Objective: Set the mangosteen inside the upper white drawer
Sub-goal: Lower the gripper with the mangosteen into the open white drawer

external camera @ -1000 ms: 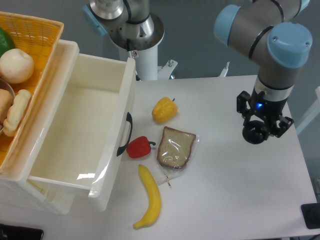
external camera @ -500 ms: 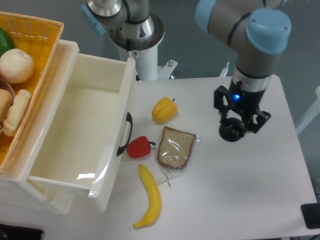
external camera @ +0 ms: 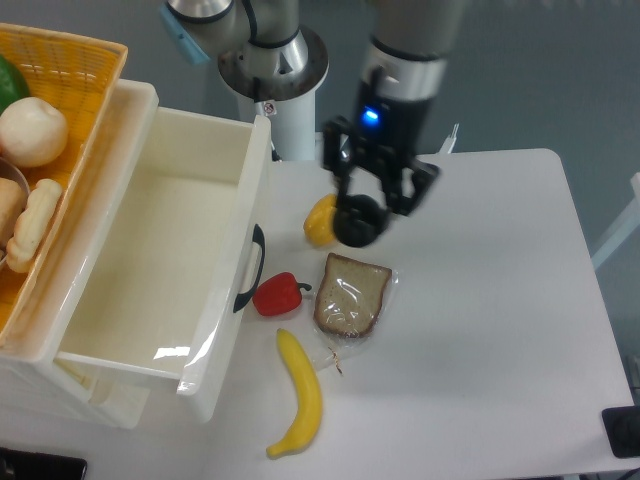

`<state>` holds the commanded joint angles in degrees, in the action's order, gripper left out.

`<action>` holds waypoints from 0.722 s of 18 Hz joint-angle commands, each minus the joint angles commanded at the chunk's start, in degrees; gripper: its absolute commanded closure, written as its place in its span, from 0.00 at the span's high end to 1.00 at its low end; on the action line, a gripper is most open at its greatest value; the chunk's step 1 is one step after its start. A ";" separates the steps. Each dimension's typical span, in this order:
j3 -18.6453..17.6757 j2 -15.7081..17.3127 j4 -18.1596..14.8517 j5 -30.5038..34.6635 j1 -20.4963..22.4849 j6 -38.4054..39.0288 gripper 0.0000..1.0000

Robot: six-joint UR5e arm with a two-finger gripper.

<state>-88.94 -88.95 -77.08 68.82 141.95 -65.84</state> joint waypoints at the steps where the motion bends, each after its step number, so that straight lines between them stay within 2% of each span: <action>1: -0.70 0.62 0.00 -0.52 -1.14 0.09 0.16; 6: -1.94 1.33 -0.09 -2.29 -4.66 0.97 0.16; 13: -3.17 -1.66 0.18 -2.20 -10.02 0.27 0.17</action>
<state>-92.11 -90.61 -76.90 66.62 131.93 -65.57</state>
